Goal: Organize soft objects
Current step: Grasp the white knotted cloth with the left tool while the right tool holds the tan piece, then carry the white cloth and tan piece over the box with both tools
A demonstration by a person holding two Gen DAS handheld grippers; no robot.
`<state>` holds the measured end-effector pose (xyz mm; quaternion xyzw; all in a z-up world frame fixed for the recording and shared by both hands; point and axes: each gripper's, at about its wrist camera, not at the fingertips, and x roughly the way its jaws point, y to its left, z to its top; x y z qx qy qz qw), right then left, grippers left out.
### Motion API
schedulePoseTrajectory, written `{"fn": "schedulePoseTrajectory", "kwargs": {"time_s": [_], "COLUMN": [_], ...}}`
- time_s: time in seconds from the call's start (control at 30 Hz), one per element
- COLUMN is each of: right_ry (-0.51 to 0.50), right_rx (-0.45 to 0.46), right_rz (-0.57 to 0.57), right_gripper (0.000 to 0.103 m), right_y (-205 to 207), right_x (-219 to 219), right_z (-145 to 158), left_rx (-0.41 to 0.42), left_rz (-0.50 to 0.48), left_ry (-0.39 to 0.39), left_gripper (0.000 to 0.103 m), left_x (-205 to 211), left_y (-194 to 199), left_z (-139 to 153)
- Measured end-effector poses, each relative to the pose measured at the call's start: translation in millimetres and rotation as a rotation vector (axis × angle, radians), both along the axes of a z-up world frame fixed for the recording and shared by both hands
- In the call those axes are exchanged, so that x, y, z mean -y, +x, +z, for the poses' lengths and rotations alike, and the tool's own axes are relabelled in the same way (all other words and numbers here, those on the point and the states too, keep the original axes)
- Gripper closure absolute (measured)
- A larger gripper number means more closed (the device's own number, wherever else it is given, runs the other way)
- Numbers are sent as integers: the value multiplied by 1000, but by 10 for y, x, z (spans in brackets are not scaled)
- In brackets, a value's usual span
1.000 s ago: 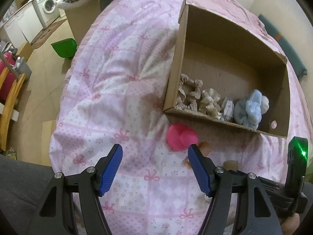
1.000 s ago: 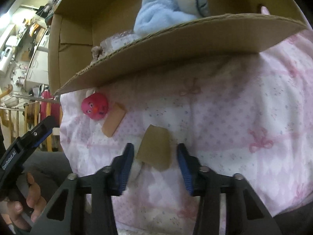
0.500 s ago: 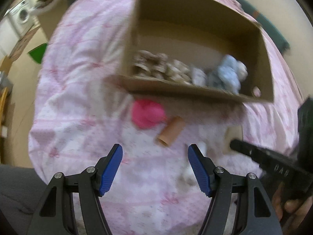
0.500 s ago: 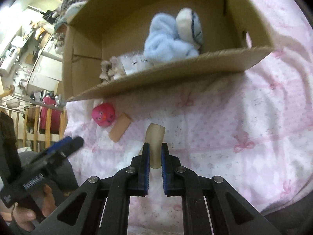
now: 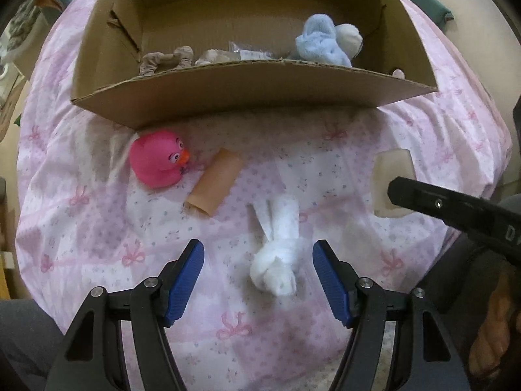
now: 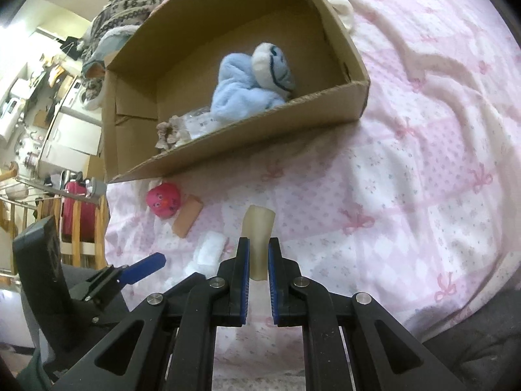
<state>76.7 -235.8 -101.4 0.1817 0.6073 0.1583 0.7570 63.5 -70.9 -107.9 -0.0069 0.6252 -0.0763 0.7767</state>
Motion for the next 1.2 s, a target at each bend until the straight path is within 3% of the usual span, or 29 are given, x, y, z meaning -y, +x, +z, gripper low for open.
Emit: {"fn": "schedulePoseTrajectory", "kwargs": {"time_s": [0.1,0.17,0.23,0.27,0.5,0.7,0.97,1.2], "right_ry": [-10,-14,-18,-22,-37,-73,-108,-156], "right_rx": [-5,-5,-5,-5,5,15,36,61], "right_rz": [4,10,15,18,36,72,95,117], "right_gripper": [91,91,91,91,91,91,91,91], "right_y": [13,19,17,17,14,-3,-77,-118], "right_x": [-21,-44,-68,-78,-137,-230,-263,-308], "right_z": [-20,-29,-40,-45,-40,-51,-20,-15], "left_rx": [-28,-41,-49,-46,19,29,43,82], "left_rz": [0,-7,-18,-22,25,120,176,238], "left_ry": [-20,-20,-23,-30,37,38,55,117], "left_gripper": [38,49,73,76,78,78,78,78], "left_x": [17,35,48,54,-75,-354,-508,-631], "left_y": [55,70,74,80,83,100,19,-125], "left_z": [-85,-134,-166,-165,-10,76,150,278]}}
